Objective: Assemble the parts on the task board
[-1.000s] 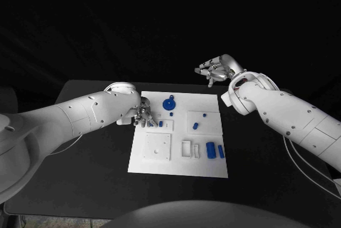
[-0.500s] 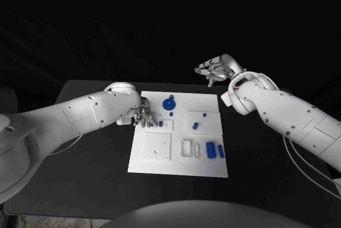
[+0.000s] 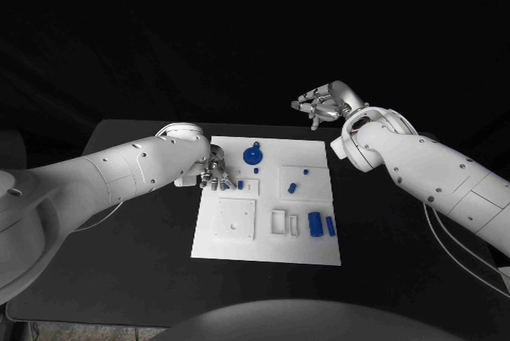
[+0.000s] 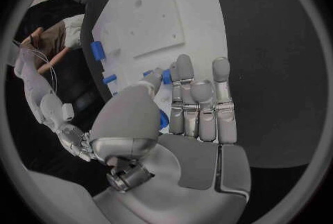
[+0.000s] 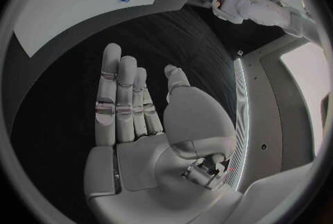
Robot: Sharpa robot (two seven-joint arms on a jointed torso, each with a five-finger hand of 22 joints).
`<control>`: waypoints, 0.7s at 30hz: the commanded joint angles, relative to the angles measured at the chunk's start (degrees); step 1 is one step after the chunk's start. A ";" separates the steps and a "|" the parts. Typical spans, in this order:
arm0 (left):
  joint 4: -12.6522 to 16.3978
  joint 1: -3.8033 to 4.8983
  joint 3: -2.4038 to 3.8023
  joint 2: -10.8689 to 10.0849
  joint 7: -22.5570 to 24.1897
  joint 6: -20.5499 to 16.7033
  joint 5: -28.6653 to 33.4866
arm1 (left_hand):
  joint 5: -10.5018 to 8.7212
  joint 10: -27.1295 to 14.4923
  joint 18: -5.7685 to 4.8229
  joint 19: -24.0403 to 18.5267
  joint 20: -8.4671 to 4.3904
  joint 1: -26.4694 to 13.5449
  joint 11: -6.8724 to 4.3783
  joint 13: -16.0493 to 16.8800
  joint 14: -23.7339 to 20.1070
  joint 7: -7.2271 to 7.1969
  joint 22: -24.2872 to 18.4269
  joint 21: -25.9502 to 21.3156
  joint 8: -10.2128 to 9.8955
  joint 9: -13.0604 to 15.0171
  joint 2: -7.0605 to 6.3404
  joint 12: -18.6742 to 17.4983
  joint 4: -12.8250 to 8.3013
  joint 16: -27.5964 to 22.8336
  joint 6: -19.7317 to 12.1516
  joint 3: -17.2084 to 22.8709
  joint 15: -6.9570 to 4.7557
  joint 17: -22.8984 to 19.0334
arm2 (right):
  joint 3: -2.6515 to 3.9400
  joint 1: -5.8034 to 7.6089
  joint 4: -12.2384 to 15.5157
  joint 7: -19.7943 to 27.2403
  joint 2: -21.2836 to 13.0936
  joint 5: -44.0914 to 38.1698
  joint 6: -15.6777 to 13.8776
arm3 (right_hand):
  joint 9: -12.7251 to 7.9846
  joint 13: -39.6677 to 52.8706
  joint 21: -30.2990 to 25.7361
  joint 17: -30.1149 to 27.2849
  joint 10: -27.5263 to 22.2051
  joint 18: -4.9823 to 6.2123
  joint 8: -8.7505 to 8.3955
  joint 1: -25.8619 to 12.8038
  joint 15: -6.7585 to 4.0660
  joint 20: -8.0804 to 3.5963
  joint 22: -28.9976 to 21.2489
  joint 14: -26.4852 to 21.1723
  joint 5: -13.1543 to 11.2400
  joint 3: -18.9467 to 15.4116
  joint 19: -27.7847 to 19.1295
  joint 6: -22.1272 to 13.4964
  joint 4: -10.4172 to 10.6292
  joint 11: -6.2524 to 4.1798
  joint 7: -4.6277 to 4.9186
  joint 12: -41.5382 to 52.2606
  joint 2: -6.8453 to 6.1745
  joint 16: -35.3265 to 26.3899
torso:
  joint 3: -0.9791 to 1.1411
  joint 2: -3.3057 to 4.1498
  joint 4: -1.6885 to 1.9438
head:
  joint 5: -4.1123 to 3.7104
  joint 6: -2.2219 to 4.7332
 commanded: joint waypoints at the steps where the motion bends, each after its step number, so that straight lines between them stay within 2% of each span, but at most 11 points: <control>1: -0.28 -1.17 -0.65 -0.05 -2.27 1.18 -1.24 | -0.31 1.38 -0.63 0.04 0.02 0.14 0.23 0.06 -0.49 1.33 1.07 -0.37 -2.84 -0.20 -0.73 -0.20 0.46 -0.19 -1.95 -0.02 -0.04 -0.07 | 0.00 -0.03 0.08 0.17 -0.01 -0.52 0.29 | 0.02 0.03 0.31 0.07 0.24 -0.21 -0.14 -0.33 -0.06 -0.28 -0.10 0.30 0.17 -0.01 0.93 0.25 0.21 -0.20 0.05 0.13 0.16 -0.30 | 0.00 0.01 0.04 | -0.06 0.01; 21: -0.18 -0.92 -0.62 -0.56 -3.09 1.45 -1.64 | -1.26 1.32 -0.62 0.01 0.04 -0.13 0.26 0.11 -0.56 1.36 1.07 -0.37 -2.43 -0.49 -1.38 -0.18 1.08 -0.15 -2.04 0.00 -0.01 -0.10 | 0.00 -0.03 0.08 0.13 -0.13 -0.52 0.24 | 0.02 0.01 0.30 0.06 0.23 -0.20 -0.14 -0.37 -0.05 -0.28 -0.13 0.30 0.44 0.04 0.94 0.20 0.31 -0.20 0.06 0.12 0.09 -0.32 | -0.01 -0.01 0.05 | -0.03 0.03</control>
